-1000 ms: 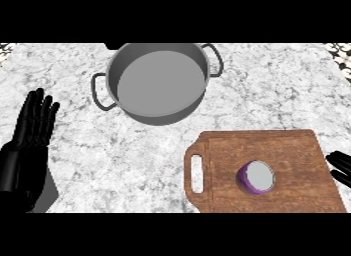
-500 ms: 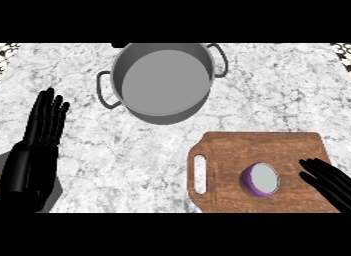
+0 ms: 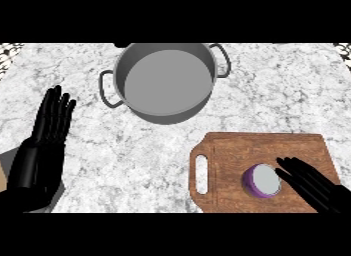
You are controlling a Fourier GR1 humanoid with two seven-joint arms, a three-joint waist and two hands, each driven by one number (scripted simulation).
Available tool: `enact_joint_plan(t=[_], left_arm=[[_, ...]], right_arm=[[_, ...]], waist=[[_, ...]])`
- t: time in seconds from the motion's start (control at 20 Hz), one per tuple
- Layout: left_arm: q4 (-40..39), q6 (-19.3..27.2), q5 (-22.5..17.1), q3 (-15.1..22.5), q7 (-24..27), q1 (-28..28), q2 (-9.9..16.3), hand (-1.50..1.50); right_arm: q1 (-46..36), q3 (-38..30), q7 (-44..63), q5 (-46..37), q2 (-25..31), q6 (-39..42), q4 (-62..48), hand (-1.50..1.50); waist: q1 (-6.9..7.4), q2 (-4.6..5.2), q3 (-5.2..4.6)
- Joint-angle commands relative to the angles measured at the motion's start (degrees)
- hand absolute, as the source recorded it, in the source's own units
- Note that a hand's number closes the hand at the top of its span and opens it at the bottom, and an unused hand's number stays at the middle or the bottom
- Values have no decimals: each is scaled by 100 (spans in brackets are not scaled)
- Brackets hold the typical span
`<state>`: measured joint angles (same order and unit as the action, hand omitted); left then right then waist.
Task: Pick the can from the cutting board and place it in the pot
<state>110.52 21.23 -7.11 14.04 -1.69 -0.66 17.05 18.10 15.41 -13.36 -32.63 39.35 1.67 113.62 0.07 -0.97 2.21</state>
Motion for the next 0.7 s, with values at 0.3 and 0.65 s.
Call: enact_joint_plan(t=[0.3,0.65], left_arm=[[-1119,-120,-75,40,455,312,-338,0],[-825,-261,-231,-124,328,491,-239,0]], right_arm=[[-516,393,359,-477,-526,-56,-454,-150],[-946,375,121,-815,-770,-428,-817,150]], waist=[[-13,163,-234],[43,137,-228]])
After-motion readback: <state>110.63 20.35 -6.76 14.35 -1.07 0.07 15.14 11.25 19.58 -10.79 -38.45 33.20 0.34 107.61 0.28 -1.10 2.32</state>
